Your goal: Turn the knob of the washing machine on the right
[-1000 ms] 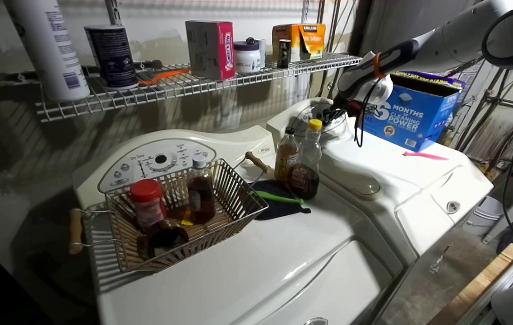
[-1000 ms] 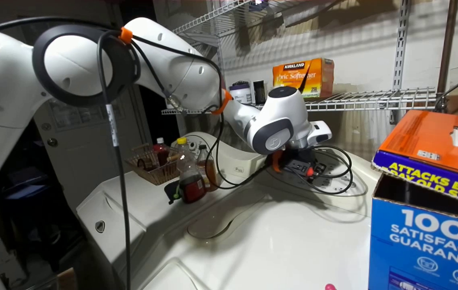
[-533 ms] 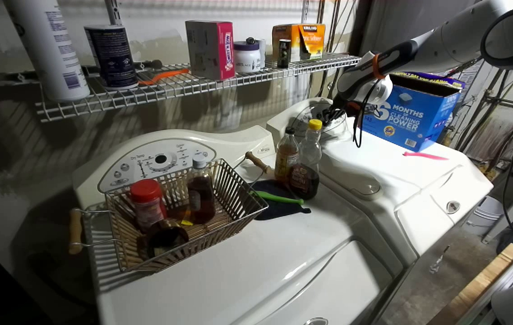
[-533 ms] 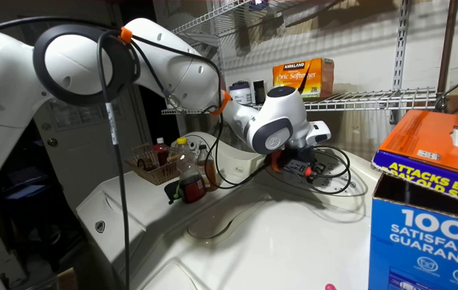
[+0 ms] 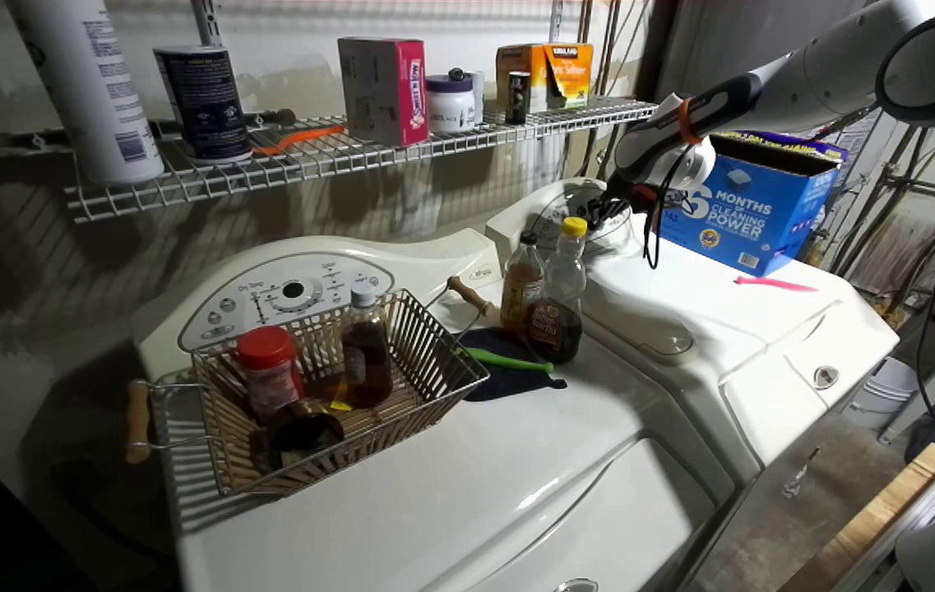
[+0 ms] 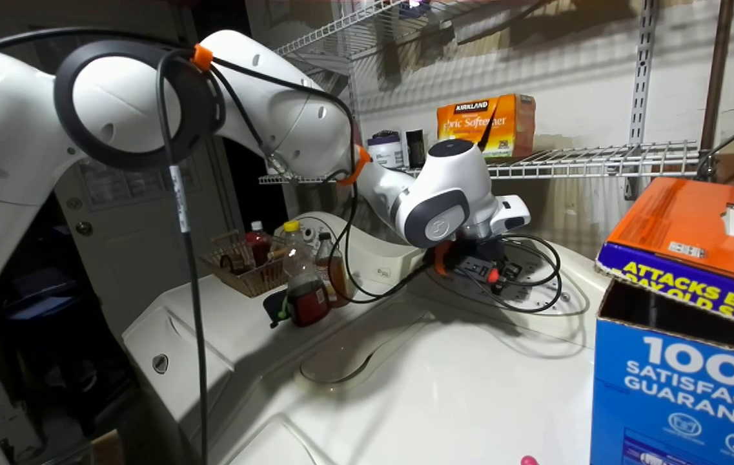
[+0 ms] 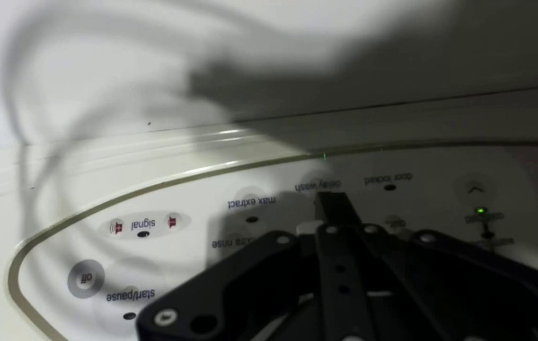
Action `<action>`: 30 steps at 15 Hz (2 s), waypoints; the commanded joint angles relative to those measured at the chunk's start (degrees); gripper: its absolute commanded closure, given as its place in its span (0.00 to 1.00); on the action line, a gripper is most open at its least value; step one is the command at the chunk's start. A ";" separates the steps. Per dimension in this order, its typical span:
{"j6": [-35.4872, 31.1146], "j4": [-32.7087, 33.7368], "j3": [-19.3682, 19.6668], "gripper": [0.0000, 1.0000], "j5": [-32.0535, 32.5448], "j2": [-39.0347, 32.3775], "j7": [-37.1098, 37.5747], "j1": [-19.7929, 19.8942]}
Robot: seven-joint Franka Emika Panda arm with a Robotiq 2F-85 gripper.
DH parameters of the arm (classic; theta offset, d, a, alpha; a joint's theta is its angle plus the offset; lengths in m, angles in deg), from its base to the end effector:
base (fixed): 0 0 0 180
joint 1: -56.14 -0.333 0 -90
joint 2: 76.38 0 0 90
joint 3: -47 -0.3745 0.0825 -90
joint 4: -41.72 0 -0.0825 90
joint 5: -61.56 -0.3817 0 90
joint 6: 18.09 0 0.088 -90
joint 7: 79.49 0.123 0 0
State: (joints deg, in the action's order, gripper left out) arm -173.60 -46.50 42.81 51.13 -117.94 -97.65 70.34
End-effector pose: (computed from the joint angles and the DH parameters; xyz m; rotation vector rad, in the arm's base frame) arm 0.7733 -0.1552 0.3055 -3.0145 0.0541 -0.7235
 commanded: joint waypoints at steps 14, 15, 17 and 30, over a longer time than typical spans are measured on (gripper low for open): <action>2.90 0.73 -0.07 1.00 1.25 0.66 1.10 -0.26; 2.85 0.84 -0.07 1.00 1.17 0.55 1.26 -0.33; 2.56 1.15 0.16 1.00 1.29 0.21 1.57 -0.59; 0.74 2.78 -0.08 1.00 0.96 -1.87 1.62 -0.61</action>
State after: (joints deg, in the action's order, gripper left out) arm -172.52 -46.45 42.73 51.13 -117.90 -97.56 70.00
